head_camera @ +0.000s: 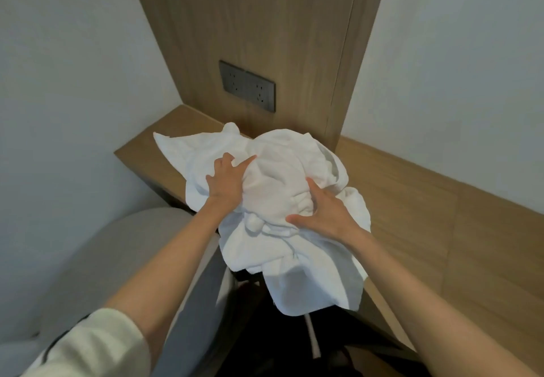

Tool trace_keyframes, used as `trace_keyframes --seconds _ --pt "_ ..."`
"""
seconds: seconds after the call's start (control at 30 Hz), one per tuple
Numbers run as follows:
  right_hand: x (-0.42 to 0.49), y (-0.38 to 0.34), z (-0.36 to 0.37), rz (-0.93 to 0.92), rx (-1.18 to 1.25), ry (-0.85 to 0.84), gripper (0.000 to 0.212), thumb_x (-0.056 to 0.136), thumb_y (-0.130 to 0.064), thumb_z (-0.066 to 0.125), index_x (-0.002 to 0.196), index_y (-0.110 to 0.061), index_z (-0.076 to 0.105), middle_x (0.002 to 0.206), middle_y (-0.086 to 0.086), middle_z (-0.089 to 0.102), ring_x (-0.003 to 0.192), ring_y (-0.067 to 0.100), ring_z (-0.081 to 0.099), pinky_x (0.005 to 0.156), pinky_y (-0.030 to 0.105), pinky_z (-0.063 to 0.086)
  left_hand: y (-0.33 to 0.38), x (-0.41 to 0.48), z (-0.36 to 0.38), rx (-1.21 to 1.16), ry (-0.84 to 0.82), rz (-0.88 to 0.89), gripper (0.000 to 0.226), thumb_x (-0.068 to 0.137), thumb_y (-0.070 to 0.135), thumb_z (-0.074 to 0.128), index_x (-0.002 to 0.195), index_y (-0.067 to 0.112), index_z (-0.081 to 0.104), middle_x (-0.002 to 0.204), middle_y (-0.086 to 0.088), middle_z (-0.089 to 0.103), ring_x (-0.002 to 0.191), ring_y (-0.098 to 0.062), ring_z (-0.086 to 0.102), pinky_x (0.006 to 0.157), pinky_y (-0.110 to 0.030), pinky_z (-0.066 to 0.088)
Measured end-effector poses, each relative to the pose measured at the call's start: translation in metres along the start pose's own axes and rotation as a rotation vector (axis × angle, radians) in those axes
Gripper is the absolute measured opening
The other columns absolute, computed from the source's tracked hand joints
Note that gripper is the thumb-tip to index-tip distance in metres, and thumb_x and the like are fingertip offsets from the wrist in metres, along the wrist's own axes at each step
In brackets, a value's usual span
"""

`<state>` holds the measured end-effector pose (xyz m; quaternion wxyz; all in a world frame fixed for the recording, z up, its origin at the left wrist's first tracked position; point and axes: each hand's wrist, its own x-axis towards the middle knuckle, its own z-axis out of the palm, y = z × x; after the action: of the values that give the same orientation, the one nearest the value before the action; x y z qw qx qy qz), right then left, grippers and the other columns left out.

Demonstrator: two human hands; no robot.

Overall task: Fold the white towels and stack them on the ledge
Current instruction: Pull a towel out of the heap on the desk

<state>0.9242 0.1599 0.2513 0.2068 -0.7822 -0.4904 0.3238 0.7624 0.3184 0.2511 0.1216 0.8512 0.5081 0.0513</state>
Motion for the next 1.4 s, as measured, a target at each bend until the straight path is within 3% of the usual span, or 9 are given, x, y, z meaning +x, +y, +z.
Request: trace_keyframes --seconds 0.1,0.2,0.53,0.67,0.73,0.87,1.07,1.23,1.4 --pt "0.024 -0.021 0.011 -0.007 -0.005 0.016 0.101 0.078 -0.056 0.068 0.153 -0.027 0.008 0.158 0.005 0.021 0.144 0.025 0.021 0.115 0.042 0.025 -0.024 0.024 -0.004 -0.17 -0.044 -0.173 0.055 0.098 0.043 0.044 0.148 0.031 0.024 0.148 -0.008 0.026 0.134 -0.029 0.026 0.112 -0.05 0.025" --pt "0.049 -0.04 0.02 -0.024 -0.001 0.029 0.098 0.08 -0.054 0.067 0.153 -0.027 0.007 0.158 0.004 0.019 0.144 0.025 0.019 0.115 0.045 0.023 -0.043 0.042 -0.007 -0.272 -0.006 -0.233 0.059 0.097 0.053 0.037 0.147 0.024 0.025 0.15 -0.007 0.028 0.136 -0.026 0.028 0.115 -0.049 0.019" --pt "0.114 -0.078 0.043 -0.03 -0.047 0.046 0.095 0.085 -0.057 0.06 0.151 -0.033 -0.003 0.16 0.005 0.009 0.146 0.027 0.009 0.117 0.049 0.012 -0.099 0.081 -0.013 -0.404 0.062 -0.238 0.055 0.097 0.047 0.038 0.145 0.021 0.028 0.153 -0.008 0.027 0.14 -0.029 0.027 0.118 -0.048 0.012" --pt "0.106 -0.085 0.023 -0.043 -0.111 -0.052 0.095 0.085 -0.051 0.062 0.153 -0.028 0.0 0.159 0.007 0.014 0.145 0.028 0.014 0.116 0.044 0.02 -0.107 0.074 -0.02 -0.109 0.002 -0.062 0.052 0.1 0.035 0.042 0.148 0.026 0.023 0.156 -0.009 0.019 0.142 -0.028 0.019 0.118 -0.046 0.008" --pt "0.096 -0.09 0.003 -0.073 -0.142 -0.066 0.084 0.084 -0.054 0.061 0.152 -0.027 0.018 0.155 0.006 0.028 0.141 0.026 0.026 0.111 0.04 0.029 -0.109 0.071 -0.027 -0.055 0.067 -0.005 0.04 0.099 0.027 0.045 0.139 0.022 0.04 0.147 -0.012 0.031 0.132 -0.029 0.032 0.115 -0.045 0.021" --pt "0.082 -0.11 -0.019 -0.151 -0.182 0.285 0.042 0.087 -0.055 0.057 0.118 -0.028 0.064 0.123 -0.001 0.058 0.104 0.018 0.058 0.081 0.035 0.05 -0.106 0.063 -0.04 -0.044 0.188 0.001 0.025 0.099 0.029 0.045 0.114 0.014 0.058 0.124 -0.01 0.045 0.11 -0.024 0.044 0.098 -0.034 0.036" --pt "0.118 -0.14 -0.005 -0.105 -0.248 0.244 0.046 0.09 -0.043 0.058 0.128 -0.019 0.055 0.138 0.004 0.05 0.128 0.026 0.041 0.1 0.043 0.039 -0.108 0.061 -0.039 -0.259 0.142 0.011 0.026 0.097 0.03 0.048 0.119 0.015 0.049 0.132 -0.007 0.046 0.114 -0.023 0.044 0.097 -0.035 0.039" --pt "0.139 -0.15 0.014 -0.053 -0.157 0.309 0.019 0.09 -0.028 0.063 0.1 -0.013 0.066 0.113 0.006 0.057 0.097 0.025 0.058 0.084 0.034 0.048 -0.114 0.068 -0.039 -0.205 0.122 0.046 0.028 0.097 0.034 0.049 0.118 0.019 0.057 0.13 -0.004 0.051 0.115 -0.022 0.044 0.095 -0.035 0.037" --pt "0.129 -0.157 0.007 -0.205 -0.165 0.461 0.014 0.094 -0.024 0.056 0.095 -0.012 0.063 0.101 0.005 0.063 0.089 0.024 0.057 0.079 0.04 0.05 -0.103 0.071 -0.051 -0.4 0.201 -0.017 0.024 0.099 0.029 0.046 0.112 0.016 0.059 0.123 -0.005 0.056 0.109 -0.021 0.047 0.095 -0.034 0.04"
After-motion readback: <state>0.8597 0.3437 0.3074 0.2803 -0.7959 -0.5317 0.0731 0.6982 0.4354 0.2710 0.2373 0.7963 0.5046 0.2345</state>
